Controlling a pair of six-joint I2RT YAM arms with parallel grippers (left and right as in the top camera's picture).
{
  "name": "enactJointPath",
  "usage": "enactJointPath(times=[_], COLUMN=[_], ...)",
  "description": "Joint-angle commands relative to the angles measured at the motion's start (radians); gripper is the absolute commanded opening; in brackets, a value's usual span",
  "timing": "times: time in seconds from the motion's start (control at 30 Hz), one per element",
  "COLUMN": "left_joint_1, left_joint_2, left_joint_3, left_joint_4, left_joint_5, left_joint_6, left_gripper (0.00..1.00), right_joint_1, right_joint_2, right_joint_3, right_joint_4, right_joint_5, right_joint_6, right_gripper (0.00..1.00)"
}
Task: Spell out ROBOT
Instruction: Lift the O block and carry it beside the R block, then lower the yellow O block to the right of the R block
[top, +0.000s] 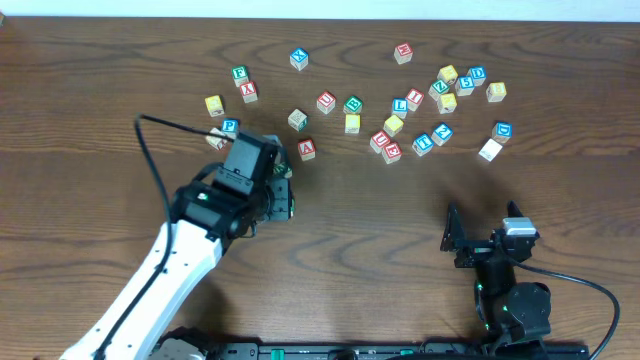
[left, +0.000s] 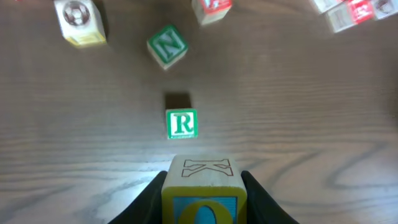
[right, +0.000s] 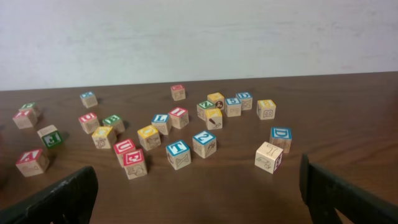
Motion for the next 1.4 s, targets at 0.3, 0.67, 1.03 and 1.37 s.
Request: enactJointPath(times=[0.3,0.67,1.03,1.37], left_joint_1=[-0.126,-0.161,-0.161,-0.161], left_joint_2=[0.235,0.354,0.354,0.37], left_joint_3=[-0.051,-0.05,-0.051,-0.051], left_joint_4=[0.163,0.206,0.25,0.268], left_joint_5=[0.005,-0.074,-0.078,-0.077], left_joint_6=[-0.05,-0.067,-0.032,-0.033], left_gripper=[0.08,0.07,0.08,0.08], right_joint_1=[-0.005,-0.005,-0.005,-0.005], right_joint_2=[0.0,0.0,0.0,0.0], right_joint_3=[-0.002,-0.002,-0.002,-0.002], right_joint_4=[-0.004,-0.004,-0.004,-0.004], right_joint_5=[-0.002,-0.002,-0.002,-0.002], right_joint_6=[-0.013,-0.013,-0.013,-0.013], right_gripper=[0.99,0.99,0.99,0.99])
